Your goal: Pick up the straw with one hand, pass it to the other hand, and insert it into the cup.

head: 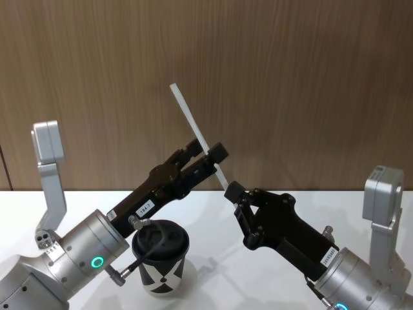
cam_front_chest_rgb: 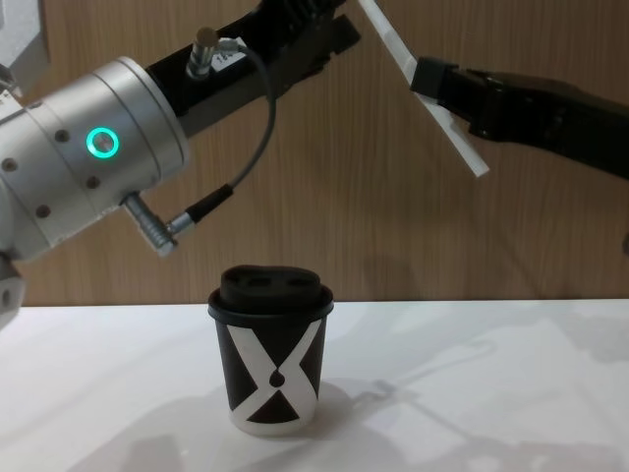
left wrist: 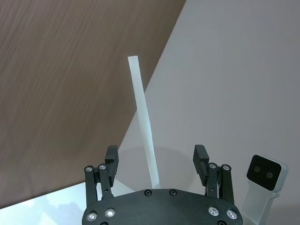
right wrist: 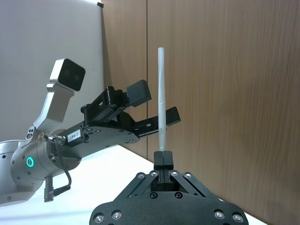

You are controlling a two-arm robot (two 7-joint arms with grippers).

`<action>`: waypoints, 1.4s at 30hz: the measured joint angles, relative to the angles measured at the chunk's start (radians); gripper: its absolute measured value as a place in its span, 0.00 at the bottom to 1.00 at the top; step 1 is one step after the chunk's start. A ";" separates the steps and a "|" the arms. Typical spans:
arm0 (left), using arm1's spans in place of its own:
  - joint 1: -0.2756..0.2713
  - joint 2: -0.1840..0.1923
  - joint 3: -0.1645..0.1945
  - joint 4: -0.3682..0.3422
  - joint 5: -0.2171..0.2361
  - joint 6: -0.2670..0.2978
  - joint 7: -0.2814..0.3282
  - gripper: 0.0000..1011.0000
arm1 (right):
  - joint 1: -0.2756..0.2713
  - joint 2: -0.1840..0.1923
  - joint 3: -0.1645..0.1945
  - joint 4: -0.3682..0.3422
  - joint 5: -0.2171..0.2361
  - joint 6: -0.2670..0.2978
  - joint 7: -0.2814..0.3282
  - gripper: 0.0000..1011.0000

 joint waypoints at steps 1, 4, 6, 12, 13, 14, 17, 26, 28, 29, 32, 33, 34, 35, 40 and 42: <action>-0.001 -0.001 0.001 0.001 -0.002 0.000 0.000 0.99 | 0.000 0.000 0.000 0.000 0.000 0.000 0.000 0.00; -0.006 -0.005 0.005 0.006 -0.007 0.000 -0.001 0.99 | 0.000 0.000 0.000 0.000 0.000 0.000 0.000 0.00; -0.008 -0.008 0.008 0.009 -0.011 0.000 -0.001 0.99 | 0.000 0.000 0.000 0.000 0.000 0.000 0.000 0.00; -0.014 -0.011 0.014 0.014 -0.016 -0.004 0.000 0.92 | 0.000 0.000 0.000 0.000 0.000 0.000 0.000 0.00; -0.014 -0.011 0.015 0.015 -0.017 -0.005 0.000 0.90 | 0.000 0.000 0.000 0.000 0.000 0.000 0.000 0.00; -0.015 -0.011 0.016 0.015 -0.017 -0.007 0.000 0.89 | 0.000 0.000 0.000 0.000 0.000 0.000 0.000 0.00; -0.016 -0.011 0.019 0.015 -0.017 -0.011 0.000 0.81 | 0.000 0.000 0.000 0.000 0.000 0.000 0.000 0.00; -0.017 -0.008 0.024 0.013 -0.016 -0.029 0.008 0.53 | 0.000 0.000 0.000 0.000 0.000 0.000 0.000 0.00; -0.017 -0.007 0.025 0.012 -0.016 -0.033 0.011 0.45 | 0.000 0.000 0.000 0.000 0.000 0.000 0.000 0.00; -0.017 -0.007 0.025 0.012 -0.016 -0.034 0.011 0.43 | 0.000 0.000 0.000 0.000 0.000 0.000 0.000 0.00; -0.017 -0.005 0.026 0.011 -0.016 -0.039 0.015 0.33 | 0.000 0.000 0.000 0.000 0.000 0.000 0.000 0.00; -0.017 -0.004 0.027 0.010 -0.016 -0.040 0.016 0.28 | 0.000 0.000 0.000 0.000 0.000 0.000 0.000 0.00; -0.016 -0.003 0.028 0.009 -0.016 -0.042 0.017 0.25 | 0.000 0.000 0.000 0.000 0.000 0.000 0.000 0.00; -0.016 -0.003 0.028 0.009 -0.016 -0.044 0.018 0.23 | 0.000 0.000 0.000 0.000 0.000 0.000 0.000 0.00; -0.016 0.000 0.031 0.005 -0.016 -0.052 0.021 0.09 | 0.000 0.000 0.000 0.000 0.000 0.000 0.000 0.00; -0.016 0.001 0.032 0.005 -0.016 -0.055 0.021 0.06 | 0.000 0.000 0.000 0.000 0.000 0.000 0.000 0.00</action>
